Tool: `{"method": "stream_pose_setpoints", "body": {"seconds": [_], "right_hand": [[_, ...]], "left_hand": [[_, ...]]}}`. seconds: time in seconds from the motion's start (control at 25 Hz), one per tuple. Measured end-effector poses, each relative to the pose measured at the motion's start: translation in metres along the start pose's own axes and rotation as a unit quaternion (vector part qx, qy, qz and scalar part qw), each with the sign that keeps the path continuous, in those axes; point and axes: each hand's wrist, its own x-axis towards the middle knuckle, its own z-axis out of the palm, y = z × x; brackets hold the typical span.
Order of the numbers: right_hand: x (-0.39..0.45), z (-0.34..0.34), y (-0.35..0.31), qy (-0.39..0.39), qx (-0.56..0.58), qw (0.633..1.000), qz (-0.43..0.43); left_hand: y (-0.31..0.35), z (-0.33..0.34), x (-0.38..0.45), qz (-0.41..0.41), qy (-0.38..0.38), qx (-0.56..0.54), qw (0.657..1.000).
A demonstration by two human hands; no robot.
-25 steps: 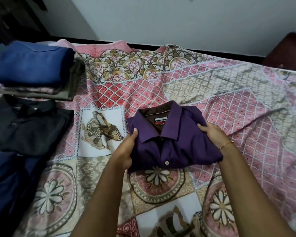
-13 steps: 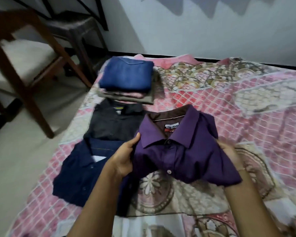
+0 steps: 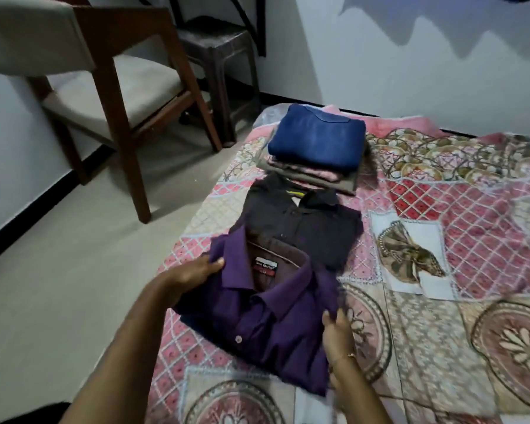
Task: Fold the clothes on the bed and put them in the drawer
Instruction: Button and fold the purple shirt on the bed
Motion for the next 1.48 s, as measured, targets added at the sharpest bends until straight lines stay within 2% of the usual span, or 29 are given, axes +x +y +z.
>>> {"method": "stream_pose_setpoints", "body": {"seconds": [0.08, 0.16, 0.24, 0.32, 0.36, 0.4, 0.44, 0.48, 0.52, 0.6, 0.64, 0.68, 0.76, 0.8, 1.04, 1.12, 1.2, 1.28, 1.32, 1.4, 1.48], "right_hand": [[-0.011, 0.005, 0.017, 0.012, -0.045, 0.999, 0.018], [-0.008, 0.005, 0.021, 0.032, -0.049, 0.998, 0.036], [-0.006, 0.002, 0.013, 0.046, -0.045, 0.997, 0.047], [-0.015, 0.003, -0.001, 0.082, -0.079, 0.993, 0.033], [-0.022, 0.005, -0.008, 0.126, -0.119, 0.985, 0.005], [-0.028, 0.007, -0.014, 0.186, -0.153, 0.969, -0.061], [-0.034, 0.01, -0.017, 0.232, -0.175, 0.944, -0.155], [-0.04, 0.014, -0.018, 0.232, -0.204, 0.919, -0.244], [-0.044, 0.02, -0.015, 0.21, -0.251, 0.888, -0.323], [-0.046, 0.029, -0.006, 0.137, -0.363, 0.848, -0.362], [-0.043, 0.031, -0.004, 0.097, -0.4, 0.847, -0.335], [-0.039, 0.033, 0.0, 0.071, -0.425, 0.848, -0.308], [-0.031, 0.034, 0.003, 0.022, -0.466, 0.852, -0.239], [-0.027, 0.036, 0.006, 0.0, -0.475, 0.852, -0.217], [-0.016, 0.037, 0.013, -0.042, -0.474, 0.848, -0.234], [-0.021, 0.033, 0.003, -0.052, -0.445, 0.863, -0.234], [-0.024, 0.031, 0.001, 0.022, -0.389, 0.886, -0.251], [-0.025, 0.027, -0.003, 0.124, -0.252, 0.933, -0.225], [-0.024, 0.024, -0.011, 0.157, -0.195, 0.953, -0.17], [-0.02, 0.018, -0.023, 0.134, -0.133, 0.982, -0.018], [-0.016, 0.018, -0.026, 0.127, -0.078, 0.988, 0.028]], "left_hand": [[-0.046, 0.012, 0.02, 0.007, 0.053, 0.088, 0.995], [-0.072, 0.02, 0.027, 0.034, 0.166, 0.119, 0.978], [-0.075, 0.026, 0.026, 0.051, 0.245, 0.109, 0.962], [-0.07, 0.029, 0.023, 0.05, 0.294, 0.172, 0.939], [-0.065, 0.03, 0.019, 0.055, 0.333, 0.237, 0.911], [-0.063, 0.029, 0.016, 0.082, 0.383, 0.289, 0.874], [-0.062, 0.03, 0.014, 0.137, 0.426, 0.318, 0.836], [-0.064, 0.03, 0.015, 0.21, 0.445, 0.33, 0.805], [-0.066, 0.03, 0.016, 0.285, 0.434, 0.344, 0.782], [-0.076, 0.031, 0.024, 0.365, 0.341, 0.426, 0.754], [-0.081, 0.034, 0.027, 0.35, 0.29, 0.459, 0.764], [-0.086, 0.035, 0.03, 0.308, 0.256, 0.469, 0.788], [-0.097, 0.034, 0.036, 0.215, 0.237, 0.447, 0.835], [-0.1, 0.034, 0.039, 0.19, 0.236, 0.439, 0.846], [-0.102, 0.029, 0.047, 0.173, 0.174, 0.385, 0.89], [-0.101, 0.029, 0.042, 0.184, 0.218, 0.316, 0.905], [-0.098, 0.029, 0.035, 0.129, 0.305, 0.195, 0.923], [-0.092, 0.029, 0.03, 0.037, 0.369, 0.184, 0.91], [-0.089, 0.029, 0.029, 0.022, 0.4, 0.218, 0.89], [-0.084, 0.028, 0.028, 0.06, 0.461, 0.258, 0.847], [-0.081, 0.028, 0.027, 0.1, 0.492, 0.229, 0.834]]}}
